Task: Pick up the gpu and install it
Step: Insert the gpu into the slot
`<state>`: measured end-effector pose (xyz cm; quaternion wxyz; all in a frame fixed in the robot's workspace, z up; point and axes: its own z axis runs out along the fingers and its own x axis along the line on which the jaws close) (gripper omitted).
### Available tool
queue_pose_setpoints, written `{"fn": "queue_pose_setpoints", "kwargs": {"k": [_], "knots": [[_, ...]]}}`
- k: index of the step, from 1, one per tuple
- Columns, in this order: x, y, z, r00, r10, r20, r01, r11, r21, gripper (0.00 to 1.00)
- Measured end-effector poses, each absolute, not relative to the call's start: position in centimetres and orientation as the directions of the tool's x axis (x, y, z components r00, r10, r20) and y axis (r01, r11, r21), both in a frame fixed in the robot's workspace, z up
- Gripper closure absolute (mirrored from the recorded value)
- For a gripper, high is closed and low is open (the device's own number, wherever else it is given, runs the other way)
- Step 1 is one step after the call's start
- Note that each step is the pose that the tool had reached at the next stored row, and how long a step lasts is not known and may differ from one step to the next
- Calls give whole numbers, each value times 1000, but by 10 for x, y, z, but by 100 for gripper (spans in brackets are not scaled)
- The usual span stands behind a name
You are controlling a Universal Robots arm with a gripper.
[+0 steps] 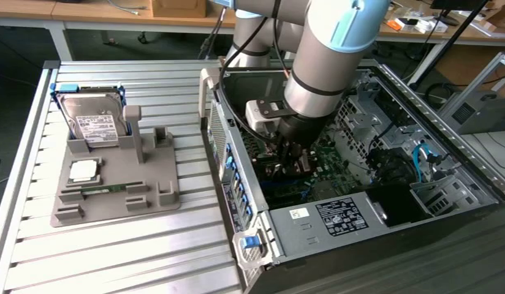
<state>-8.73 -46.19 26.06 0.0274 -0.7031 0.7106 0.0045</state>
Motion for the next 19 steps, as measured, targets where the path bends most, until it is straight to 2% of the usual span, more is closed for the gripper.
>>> {"fn": "queue_pose_setpoints", "kwargs": {"k": [19], "knots": [[-88, -461, 263, -10, -1000, -29, -999, 11, -34, 73]]}}
